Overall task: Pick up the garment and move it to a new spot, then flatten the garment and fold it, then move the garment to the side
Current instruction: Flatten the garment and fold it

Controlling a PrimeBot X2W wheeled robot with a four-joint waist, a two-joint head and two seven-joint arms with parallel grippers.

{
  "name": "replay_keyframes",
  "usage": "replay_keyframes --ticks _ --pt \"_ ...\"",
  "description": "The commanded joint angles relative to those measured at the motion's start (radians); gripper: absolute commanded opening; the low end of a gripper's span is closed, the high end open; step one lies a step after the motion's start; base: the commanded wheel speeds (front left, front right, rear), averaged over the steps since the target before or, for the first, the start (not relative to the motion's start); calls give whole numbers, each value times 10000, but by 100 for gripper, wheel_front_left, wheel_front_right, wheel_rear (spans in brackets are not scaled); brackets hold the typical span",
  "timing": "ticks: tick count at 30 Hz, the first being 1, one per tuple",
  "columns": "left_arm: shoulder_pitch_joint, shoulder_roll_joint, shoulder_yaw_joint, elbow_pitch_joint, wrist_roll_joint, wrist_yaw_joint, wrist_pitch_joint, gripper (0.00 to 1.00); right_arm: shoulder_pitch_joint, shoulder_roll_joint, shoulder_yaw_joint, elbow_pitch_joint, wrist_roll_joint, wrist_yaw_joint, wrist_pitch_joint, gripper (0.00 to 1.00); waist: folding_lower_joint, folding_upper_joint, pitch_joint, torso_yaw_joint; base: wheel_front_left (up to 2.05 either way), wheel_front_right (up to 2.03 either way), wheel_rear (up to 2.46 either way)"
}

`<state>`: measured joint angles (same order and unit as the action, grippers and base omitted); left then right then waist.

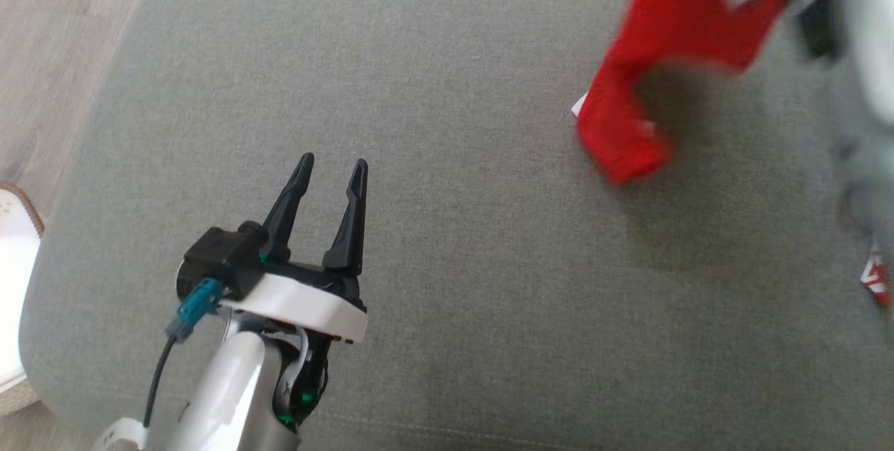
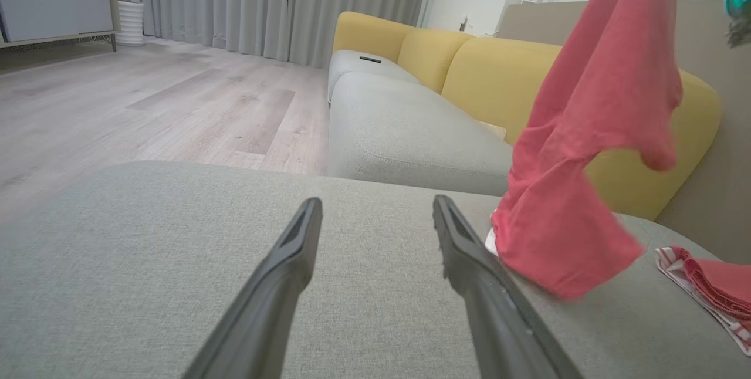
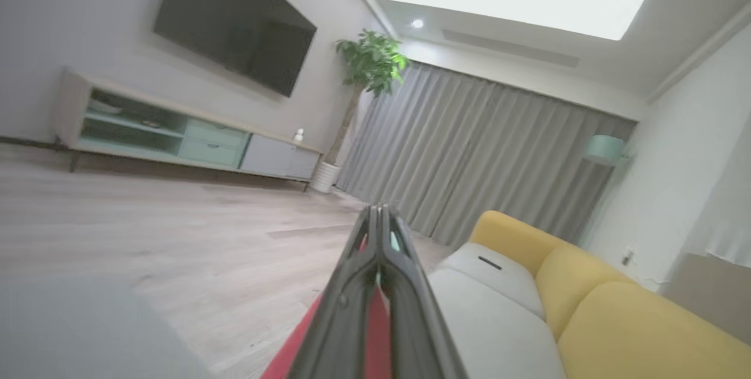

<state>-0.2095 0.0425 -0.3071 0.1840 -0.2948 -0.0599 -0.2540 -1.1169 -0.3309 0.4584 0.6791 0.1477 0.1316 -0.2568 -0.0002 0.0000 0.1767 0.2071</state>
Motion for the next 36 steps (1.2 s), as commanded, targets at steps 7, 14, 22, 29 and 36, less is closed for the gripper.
replay_keyframes --ticks 7,14,22,29,36 --pt "27 78 352 -308 -76 86 -78 100 2734 1107 2359 -831 -180 -9 244 0 2 0 -250 -136 0 0 0" --pt "89 78 340 -102 -46 47 -78 100 4643 1550 4341 -972 688 -9 912 0 2 0 -507 -256 0 0 0" --pt "301 78 422 53 -34 7 -78 100 5331 1639 4334 -1061 1792 -9 1035 100 2 0 -827 -729 0 0 0" --pt "383 78 598 -40 20 5 -78 100 5743 1267 3225 -1693 2102 -9 1178 100 2 0 -963 -1240 0 0 0" --pt "421 78 865 -335 73 25 -78 100 7047 941 784 -2946 1928 -9 1163 100 2 0 -1052 -1939 0 0 0"
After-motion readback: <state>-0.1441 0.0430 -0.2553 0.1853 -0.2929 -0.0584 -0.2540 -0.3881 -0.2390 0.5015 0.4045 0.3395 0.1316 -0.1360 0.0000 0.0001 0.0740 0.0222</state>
